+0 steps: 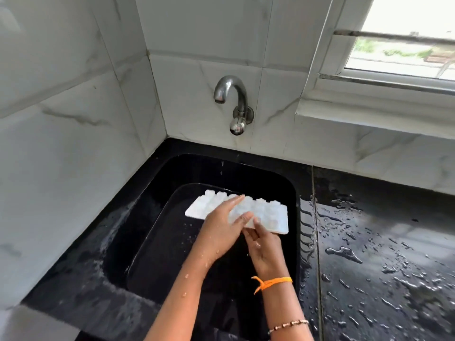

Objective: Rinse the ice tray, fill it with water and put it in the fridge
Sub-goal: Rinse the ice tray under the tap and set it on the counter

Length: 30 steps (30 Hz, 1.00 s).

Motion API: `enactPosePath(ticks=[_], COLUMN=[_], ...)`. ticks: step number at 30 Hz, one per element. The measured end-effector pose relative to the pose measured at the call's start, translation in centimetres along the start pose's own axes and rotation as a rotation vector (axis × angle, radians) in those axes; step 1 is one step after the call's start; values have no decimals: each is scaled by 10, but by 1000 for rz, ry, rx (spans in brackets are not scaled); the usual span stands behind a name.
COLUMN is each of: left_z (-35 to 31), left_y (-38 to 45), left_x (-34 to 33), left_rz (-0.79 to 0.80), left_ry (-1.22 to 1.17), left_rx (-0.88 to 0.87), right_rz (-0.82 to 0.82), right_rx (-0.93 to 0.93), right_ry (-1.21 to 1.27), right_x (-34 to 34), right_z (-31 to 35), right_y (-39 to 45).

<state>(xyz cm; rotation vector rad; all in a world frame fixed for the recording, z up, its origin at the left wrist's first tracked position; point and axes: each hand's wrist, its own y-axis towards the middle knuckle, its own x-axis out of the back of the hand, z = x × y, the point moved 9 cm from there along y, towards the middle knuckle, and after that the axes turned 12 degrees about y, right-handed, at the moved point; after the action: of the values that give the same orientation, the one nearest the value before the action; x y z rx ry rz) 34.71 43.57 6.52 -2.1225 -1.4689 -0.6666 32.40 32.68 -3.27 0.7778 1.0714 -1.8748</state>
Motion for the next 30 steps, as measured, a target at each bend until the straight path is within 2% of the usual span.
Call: enactPosePath(ticks=[4, 9, 15, 17, 20, 24, 30], left_z=[6, 4, -9, -8, -14, -39, -99], left_y=[-23, -51, -74, -83, -105, -138, -192], left_x=[3, -3, -7, -14, -22, -40, -86], left_rz=[-119, -160, -206, -222, -251, -248, -248], left_ry=[-3, -13, -12, 8, 7, -144, -364], left_rx=[36, 83, 63, 93, 124, 62, -79], right_rz=[127, -23, 241, 244, 252, 316, 440], right_rx=[-51, -184, -215, -212, -168, -57, 284], right_ry=[140, 146, 104, 54, -39, -104, -561], right_x=[4, 35, 5, 7, 10, 5, 28], right_z=[16, 8, 18, 26, 45, 77, 146], right_y=[-5, -11, -38, -44, -68, -105, -171])
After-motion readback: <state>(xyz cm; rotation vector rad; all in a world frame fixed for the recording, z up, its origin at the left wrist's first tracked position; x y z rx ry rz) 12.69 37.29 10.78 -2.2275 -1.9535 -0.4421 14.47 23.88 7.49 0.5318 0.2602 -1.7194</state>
